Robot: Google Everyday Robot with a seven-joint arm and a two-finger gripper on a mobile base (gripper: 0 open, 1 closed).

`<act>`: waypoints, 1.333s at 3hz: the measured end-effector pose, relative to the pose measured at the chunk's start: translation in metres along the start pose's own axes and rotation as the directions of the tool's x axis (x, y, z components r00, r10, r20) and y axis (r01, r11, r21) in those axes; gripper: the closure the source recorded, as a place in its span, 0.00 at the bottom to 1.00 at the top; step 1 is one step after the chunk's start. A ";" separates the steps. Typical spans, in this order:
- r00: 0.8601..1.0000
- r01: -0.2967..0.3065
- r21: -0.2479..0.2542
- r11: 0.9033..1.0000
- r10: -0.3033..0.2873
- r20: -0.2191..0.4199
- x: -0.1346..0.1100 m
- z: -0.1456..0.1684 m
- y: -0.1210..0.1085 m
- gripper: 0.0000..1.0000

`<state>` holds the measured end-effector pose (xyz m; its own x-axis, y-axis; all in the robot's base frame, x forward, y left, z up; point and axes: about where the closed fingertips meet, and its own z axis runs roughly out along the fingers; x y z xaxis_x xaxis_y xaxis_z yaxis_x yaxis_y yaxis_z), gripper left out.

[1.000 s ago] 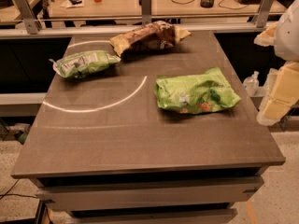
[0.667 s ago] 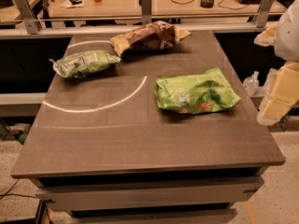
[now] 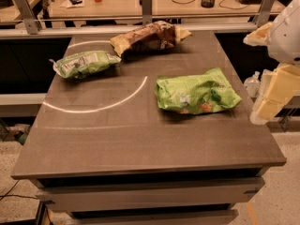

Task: Pick green jalapeno chip bag

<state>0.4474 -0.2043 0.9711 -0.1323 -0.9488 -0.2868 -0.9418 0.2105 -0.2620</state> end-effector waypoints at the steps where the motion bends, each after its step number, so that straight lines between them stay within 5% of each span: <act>1: 0.996 0.053 0.009 0.999 -0.053 0.075 -0.007 0.012 0.000 0.00; 2: 0.985 0.110 0.060 0.992 -0.117 0.130 -0.019 0.020 -0.002 0.00; 4: 0.963 0.084 0.199 0.976 -0.131 0.236 -0.044 0.024 -0.018 0.00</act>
Offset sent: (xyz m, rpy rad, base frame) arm 0.0256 0.0401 -0.0187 0.1293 -0.2080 0.2018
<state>0.4781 -0.1605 0.9661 0.0695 -0.8854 -0.4595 -0.8692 0.1724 -0.4635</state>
